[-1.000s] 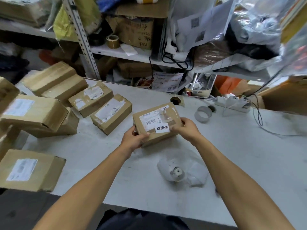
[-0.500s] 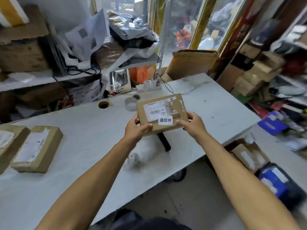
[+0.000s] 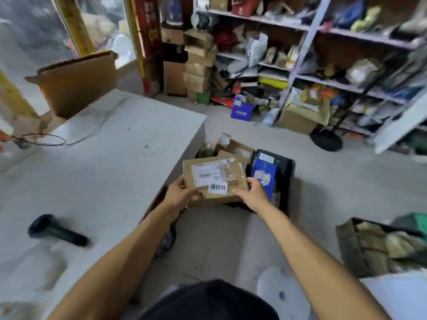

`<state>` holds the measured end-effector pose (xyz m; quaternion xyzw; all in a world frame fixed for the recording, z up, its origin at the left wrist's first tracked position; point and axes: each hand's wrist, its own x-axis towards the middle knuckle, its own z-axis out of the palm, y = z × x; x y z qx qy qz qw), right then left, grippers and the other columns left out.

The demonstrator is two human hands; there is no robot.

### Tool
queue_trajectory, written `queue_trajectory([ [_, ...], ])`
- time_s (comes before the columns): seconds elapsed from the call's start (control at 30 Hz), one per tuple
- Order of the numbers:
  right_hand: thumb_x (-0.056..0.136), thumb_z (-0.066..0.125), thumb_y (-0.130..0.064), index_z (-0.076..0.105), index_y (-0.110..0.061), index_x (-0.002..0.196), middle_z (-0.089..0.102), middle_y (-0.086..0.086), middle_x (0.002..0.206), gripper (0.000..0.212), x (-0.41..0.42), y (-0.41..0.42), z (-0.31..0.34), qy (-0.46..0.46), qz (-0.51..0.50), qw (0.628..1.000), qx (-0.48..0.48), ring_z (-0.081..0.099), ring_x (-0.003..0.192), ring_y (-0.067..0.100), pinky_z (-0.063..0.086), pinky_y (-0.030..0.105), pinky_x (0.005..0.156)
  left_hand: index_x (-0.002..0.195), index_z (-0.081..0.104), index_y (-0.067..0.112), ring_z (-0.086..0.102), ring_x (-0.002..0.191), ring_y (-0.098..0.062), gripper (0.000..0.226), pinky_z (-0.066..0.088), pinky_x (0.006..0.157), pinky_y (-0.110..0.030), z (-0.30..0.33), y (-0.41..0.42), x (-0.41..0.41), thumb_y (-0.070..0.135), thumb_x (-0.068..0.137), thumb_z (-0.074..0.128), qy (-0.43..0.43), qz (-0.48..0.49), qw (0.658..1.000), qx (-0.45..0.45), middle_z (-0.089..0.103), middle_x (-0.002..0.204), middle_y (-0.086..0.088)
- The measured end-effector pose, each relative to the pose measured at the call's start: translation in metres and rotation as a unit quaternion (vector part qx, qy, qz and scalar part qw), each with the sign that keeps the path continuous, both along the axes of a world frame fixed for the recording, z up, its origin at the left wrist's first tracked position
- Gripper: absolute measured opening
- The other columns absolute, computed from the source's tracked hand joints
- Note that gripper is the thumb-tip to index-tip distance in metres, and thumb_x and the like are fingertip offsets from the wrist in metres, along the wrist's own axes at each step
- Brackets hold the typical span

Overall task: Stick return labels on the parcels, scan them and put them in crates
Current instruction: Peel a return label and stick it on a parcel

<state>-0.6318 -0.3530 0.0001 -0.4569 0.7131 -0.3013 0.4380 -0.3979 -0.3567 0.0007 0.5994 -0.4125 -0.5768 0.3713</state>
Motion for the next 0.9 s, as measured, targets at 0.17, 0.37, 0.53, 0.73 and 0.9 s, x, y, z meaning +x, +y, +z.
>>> queue_trajectory([
  [0.17,0.082,0.080,-0.023,0.053,-0.020,0.121,0.063,0.000,0.112,0.048,-0.097,0.021,-0.025,0.010,-0.099,0.994,0.041,0.063,0.100,0.023,0.052,0.035,0.085,0.122,0.062,0.013,0.070,0.060,-0.002,0.047,0.053,0.053,-0.015,-0.022,-0.019,-0.104,-0.011,0.083,0.073,0.004,-0.088,0.995,0.057,0.076,0.080,0.009],
  [0.37,0.081,0.077,-0.026,0.055,-0.025,0.112,0.067,-0.006,0.103,0.039,-0.163,0.032,-0.050,-0.011,-0.183,0.980,0.079,0.063,0.087,0.017,0.052,0.032,0.077,0.127,0.060,0.014,0.067,0.083,-0.012,0.045,0.055,0.065,-0.017,-0.046,-0.054,-0.181,-0.006,0.087,0.070,-0.033,-0.175,0.979,0.099,0.071,0.103,-0.001],
  [0.53,0.075,0.076,-0.032,0.062,-0.024,0.110,0.071,-0.004,0.105,0.038,-0.213,0.009,-0.078,-0.023,-0.232,0.966,0.109,0.067,0.091,0.017,0.058,0.042,0.088,0.136,0.054,0.015,0.065,0.090,-0.019,0.050,0.056,0.069,-0.024,-0.063,-0.101,-0.241,-0.001,0.091,0.069,-0.057,-0.212,0.968,0.122,0.066,0.114,-0.008],
  [0.73,0.096,0.067,-0.029,0.037,-0.025,0.146,0.050,-0.003,0.135,0.059,-0.285,-0.071,-0.094,-0.120,-0.271,0.940,0.167,0.054,0.117,0.020,0.062,0.045,0.073,0.105,0.063,0.007,0.070,0.080,-0.018,0.028,0.062,0.076,-0.040,-0.096,-0.196,-0.315,0.027,0.091,0.075,-0.074,-0.221,0.950,0.210,0.072,0.103,-0.010],
  [0.9,0.097,0.067,-0.025,0.028,-0.028,0.153,0.037,-0.003,0.150,0.069,-0.353,-0.156,-0.103,-0.147,-0.287,0.927,0.189,0.046,0.130,0.022,0.062,0.045,0.068,0.156,0.019,0.025,0.064,0.102,-0.025,0.098,0.060,0.063,-0.037,-0.119,-0.280,-0.371,0.032,0.082,0.084,-0.085,-0.241,0.943,0.213,0.053,0.122,0.000],
])
